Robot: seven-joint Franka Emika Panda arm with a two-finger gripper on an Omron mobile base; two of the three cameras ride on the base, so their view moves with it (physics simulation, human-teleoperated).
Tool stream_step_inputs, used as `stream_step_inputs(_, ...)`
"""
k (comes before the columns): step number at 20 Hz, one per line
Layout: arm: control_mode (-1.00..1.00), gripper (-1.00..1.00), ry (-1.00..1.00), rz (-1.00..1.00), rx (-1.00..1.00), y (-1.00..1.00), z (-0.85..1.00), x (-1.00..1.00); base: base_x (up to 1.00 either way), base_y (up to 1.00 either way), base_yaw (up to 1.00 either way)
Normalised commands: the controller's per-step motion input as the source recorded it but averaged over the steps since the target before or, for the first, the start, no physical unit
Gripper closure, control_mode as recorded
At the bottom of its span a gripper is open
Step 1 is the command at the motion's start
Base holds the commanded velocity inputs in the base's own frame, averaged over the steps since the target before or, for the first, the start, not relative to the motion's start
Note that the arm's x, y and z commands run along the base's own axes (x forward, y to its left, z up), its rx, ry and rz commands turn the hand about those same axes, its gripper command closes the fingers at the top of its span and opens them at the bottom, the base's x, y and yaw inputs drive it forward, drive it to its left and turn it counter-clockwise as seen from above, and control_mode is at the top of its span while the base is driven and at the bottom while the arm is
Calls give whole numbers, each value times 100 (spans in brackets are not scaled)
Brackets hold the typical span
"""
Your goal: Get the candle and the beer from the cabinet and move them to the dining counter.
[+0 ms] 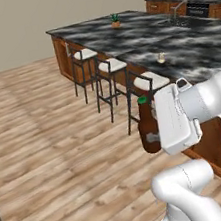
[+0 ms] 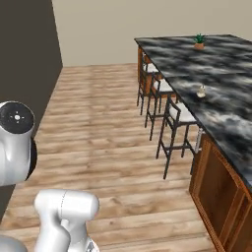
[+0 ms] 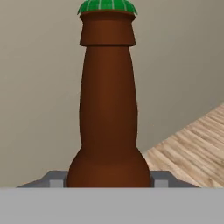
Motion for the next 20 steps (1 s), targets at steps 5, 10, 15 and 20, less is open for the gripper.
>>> stream_step_inputs(5,100,100,0,0,0,0,0,0,76,47,-47)
stream_step_inputs(10,100,100,0,0,0,0,0,0,86,67,-47)
stream_step_inputs(15,100,100,0,0,0,0,0,0,86,68,-48)
stream_step_inputs(20,100,100,0,0,0,0,0,0,84,71,-47)
